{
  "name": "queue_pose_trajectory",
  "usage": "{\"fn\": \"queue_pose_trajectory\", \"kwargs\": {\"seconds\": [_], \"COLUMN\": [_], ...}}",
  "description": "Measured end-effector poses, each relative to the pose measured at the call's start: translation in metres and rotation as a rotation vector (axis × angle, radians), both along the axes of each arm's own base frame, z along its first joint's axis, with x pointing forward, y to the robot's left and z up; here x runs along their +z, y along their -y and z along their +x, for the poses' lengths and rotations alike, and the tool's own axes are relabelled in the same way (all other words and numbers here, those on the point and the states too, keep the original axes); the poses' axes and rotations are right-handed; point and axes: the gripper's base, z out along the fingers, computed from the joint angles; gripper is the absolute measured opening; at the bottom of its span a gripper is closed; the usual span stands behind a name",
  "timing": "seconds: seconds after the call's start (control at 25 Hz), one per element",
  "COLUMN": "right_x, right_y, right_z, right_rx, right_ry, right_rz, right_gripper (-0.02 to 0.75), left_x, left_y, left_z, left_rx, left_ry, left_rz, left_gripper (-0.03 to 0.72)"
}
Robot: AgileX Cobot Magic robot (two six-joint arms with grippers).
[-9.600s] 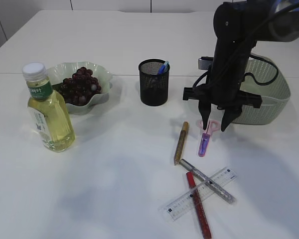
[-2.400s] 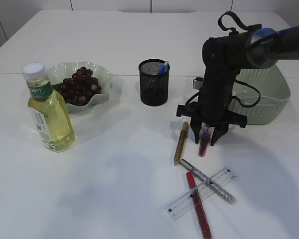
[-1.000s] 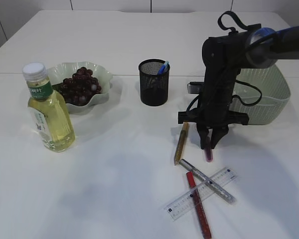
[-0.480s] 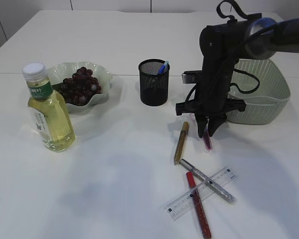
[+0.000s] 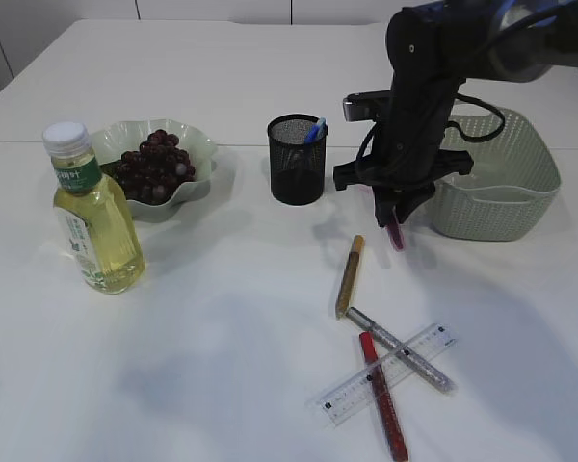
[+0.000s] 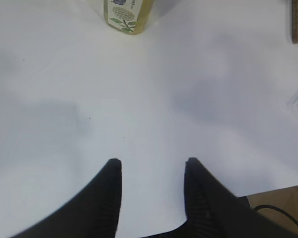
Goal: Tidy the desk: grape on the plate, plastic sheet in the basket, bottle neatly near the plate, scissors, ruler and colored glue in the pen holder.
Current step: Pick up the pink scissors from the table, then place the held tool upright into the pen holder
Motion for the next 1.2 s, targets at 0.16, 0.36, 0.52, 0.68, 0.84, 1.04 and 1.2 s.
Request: {"fn": "queue_pose_trajectory", "kwargs": {"seconds": [0.16,0.36,0.52,0.68,0.84,1.04,1.2], "right_x": [0.008,0.011,0.015,0.024,0.033,0.044,0.053], "right_y": [-0.001,0.001,0.005,0.010,0.015,0.016,0.011], "right_z": [-0.001,-0.007,-0.018,-0.030,-0.041,-0.045,-0.038], "right_rx": [0.015,0.023,0.034,0.053,0.091,0.130,0.154], "right_ry": [0.019,0.058,0.131,0.249,0.374,0.538,0.680], "right_rz": [0.001,0.009,0.026,0.053,0.058,0.091,0.140], "right_gripper": [0.181,0.181,0.181,0.181,0.181,0.181,0.181], "left_x": [0.000,0.001,0.001,0.002,0.003,0.006,0.007], "left_y": [0.000,0.000,0.000,0.000,-0.001,-0.001,-0.001], "left_z": [0.000,0.001,0.002,0.003,0.005,0.009,0.010], "left_rx": [0.001,0.003,0.005,0.007,0.013,0.022,0.026], "left_ry": [0.005,0.014,0.023,0.036,0.065,0.113,0.130], "left_rz": [-0.001,0.000,0.002,0.000,-0.001,0.002,0.000], "left_gripper": [0.309,0.309,0.309,0.309,0.309,0.309,0.309]}}
